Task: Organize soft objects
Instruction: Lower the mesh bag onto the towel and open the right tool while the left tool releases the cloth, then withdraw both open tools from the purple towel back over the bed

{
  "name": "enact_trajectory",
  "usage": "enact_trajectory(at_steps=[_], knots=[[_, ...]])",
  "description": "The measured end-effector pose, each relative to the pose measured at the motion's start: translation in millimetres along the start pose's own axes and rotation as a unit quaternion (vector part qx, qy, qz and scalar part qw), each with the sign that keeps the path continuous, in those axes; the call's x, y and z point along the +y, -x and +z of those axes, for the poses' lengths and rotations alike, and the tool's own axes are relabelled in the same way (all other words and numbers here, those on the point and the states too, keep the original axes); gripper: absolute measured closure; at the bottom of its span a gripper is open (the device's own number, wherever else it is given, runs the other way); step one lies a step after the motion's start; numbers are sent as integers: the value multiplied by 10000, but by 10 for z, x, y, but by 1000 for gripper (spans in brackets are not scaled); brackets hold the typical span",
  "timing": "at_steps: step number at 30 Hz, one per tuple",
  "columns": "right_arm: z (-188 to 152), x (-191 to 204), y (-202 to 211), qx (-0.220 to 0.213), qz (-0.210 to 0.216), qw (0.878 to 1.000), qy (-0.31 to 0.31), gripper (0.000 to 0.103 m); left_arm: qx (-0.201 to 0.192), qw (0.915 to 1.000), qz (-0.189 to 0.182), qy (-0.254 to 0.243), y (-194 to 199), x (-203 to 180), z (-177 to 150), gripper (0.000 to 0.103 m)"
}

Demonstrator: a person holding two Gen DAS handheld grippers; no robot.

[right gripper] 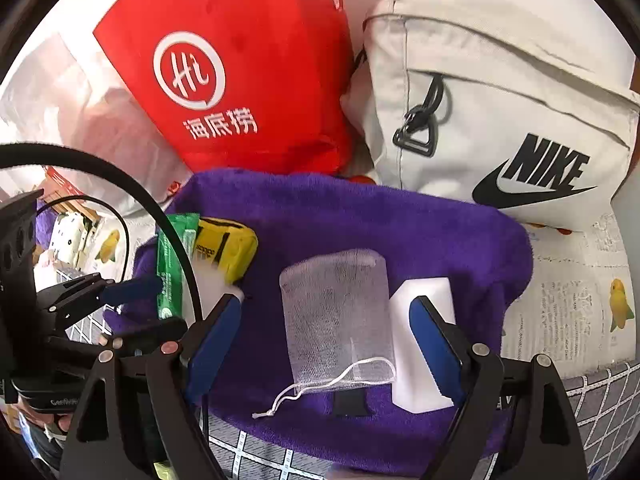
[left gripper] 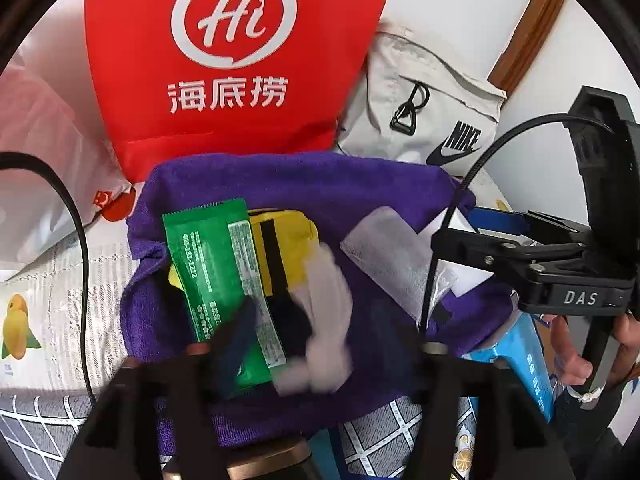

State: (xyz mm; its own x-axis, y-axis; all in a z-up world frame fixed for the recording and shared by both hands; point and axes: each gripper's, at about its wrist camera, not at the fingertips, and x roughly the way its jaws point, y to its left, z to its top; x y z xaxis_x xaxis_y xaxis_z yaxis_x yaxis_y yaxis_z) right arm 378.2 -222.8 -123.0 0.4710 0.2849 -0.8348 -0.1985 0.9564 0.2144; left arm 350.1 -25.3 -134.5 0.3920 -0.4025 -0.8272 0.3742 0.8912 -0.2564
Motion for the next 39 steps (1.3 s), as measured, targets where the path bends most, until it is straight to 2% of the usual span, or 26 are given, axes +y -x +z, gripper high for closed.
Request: enact_trajectory(at_steps=[10, 15, 18, 21, 29, 36, 39], knots=[[-6, 29, 244, -225, 17, 9997, -8, 17, -180, 9997, 108, 127, 234, 84, 26, 37], [-60, 131, 450, -396, -41, 9991, 109, 17, -261, 9985, 489, 31, 414, 81, 29, 37], [-135, 217, 602, -428, -90, 9989, 184, 17, -321, 9982, 496, 41, 527, 99, 28, 37], [-303, 324, 779, -522, -187, 9980, 320, 17, -413, 9979, 504, 67, 643, 113, 28, 37], [-956, 675, 1103, -559, -32, 9966, 599, 17, -666, 9964, 526, 14, 993, 19, -24, 37], [-1510, 847, 1171, -247, -57, 9966, 789, 17, -1105, 9917, 557, -344, 1391, -290, -102, 32], [-1754, 897, 1126, -97, 4, 9961, 871, 18, -1025, 9923, 536, -454, 1487, -390, -177, 32]])
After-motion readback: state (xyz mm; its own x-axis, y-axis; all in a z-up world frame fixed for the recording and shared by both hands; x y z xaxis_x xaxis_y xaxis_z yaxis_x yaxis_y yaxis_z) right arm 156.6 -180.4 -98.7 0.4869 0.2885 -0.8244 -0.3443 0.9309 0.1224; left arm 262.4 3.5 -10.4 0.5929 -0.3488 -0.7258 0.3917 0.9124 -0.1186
